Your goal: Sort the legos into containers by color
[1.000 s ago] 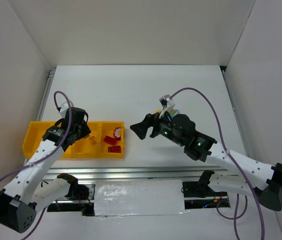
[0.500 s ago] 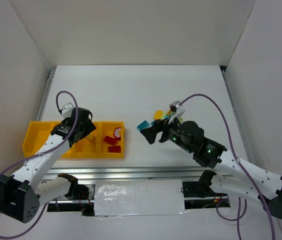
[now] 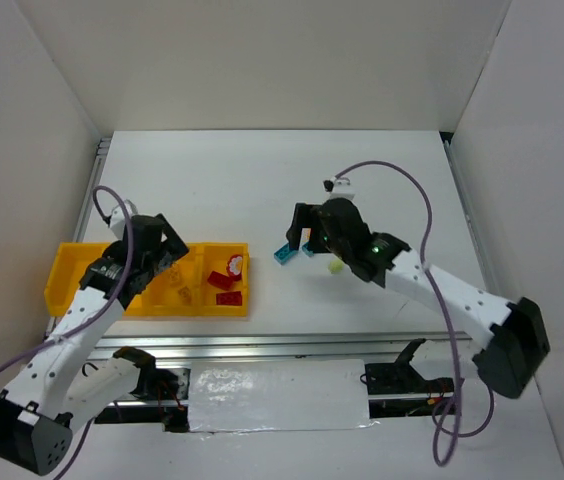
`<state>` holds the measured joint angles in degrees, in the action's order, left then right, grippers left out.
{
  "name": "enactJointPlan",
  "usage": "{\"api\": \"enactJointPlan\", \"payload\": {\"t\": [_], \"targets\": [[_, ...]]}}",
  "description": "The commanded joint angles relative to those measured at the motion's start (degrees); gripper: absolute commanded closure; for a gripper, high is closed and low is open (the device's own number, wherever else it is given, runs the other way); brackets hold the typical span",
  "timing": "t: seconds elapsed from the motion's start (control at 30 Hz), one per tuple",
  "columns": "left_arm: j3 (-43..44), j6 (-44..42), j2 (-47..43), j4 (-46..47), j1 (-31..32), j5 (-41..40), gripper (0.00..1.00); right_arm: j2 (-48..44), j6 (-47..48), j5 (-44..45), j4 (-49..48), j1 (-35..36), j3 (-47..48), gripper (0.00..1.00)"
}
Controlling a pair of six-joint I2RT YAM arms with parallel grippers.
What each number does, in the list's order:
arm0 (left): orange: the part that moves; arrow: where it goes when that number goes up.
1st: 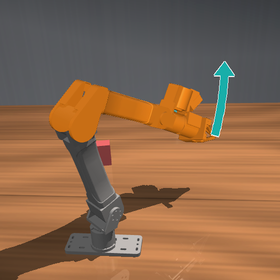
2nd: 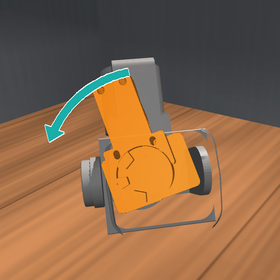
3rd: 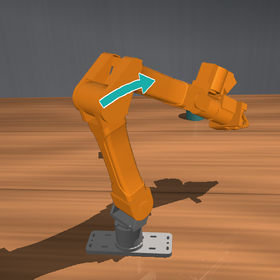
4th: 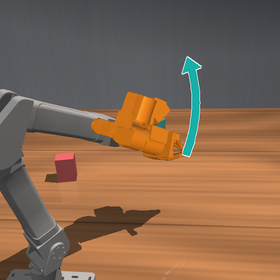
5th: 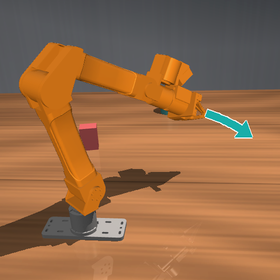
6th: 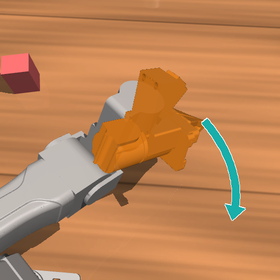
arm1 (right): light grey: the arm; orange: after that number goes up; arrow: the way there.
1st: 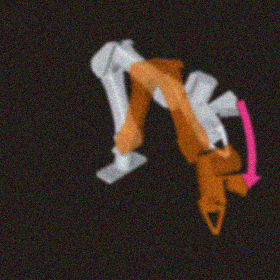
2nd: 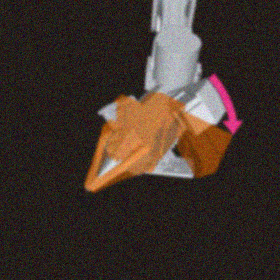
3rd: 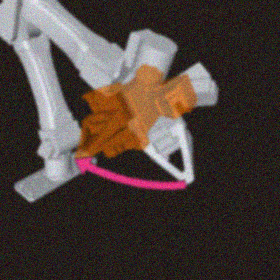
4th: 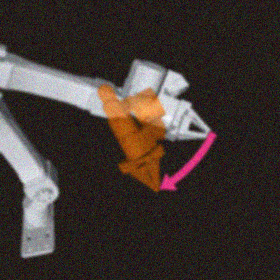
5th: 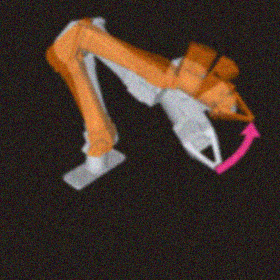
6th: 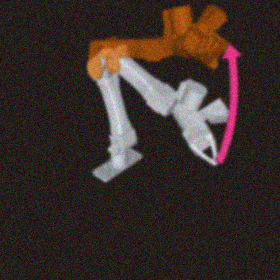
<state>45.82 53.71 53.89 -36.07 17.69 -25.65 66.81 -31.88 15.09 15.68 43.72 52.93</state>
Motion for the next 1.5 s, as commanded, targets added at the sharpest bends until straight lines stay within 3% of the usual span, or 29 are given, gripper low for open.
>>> {"api": "enactJointPlan", "payload": {"t": [0.0,0.27,0.47,0.57,0.9,1.47], "targets": [[5.3,-7.4,-5.6,-1.2,-0.2,3.8,0.0,10.2,-3.8,5.9,10.1,-3.5,8.3,0.0],[12.8,-21.6,-7.6,-10.3,0.3,16.1,0.0,29.9,-12.8,12.9,18.1,-8.8,21.3,0.0],[10.9,-28.0,-12.0,-9.9,0.6,22.2,0.01,38.5,-13.3,12.6,18.4,-11.8,24.9,0.0],[9.5,-29.5,-13.3,-7.2,0.7,26.7,0.01,40.1,-13.8,14.3,19.8,-11.8,26.4,0.0],[9.0,-29.0,-14.9,-7.0,0.7,27.1,0.0,39.9,-10.9,7.0,12.3,-15.3,21.9,0.0],[8.5,-29.5,-14.0,-6.2,0.7,29.3,0.0,45.2,-10.0,3.4,12.3,-16.7,24.9,0.0]]}}
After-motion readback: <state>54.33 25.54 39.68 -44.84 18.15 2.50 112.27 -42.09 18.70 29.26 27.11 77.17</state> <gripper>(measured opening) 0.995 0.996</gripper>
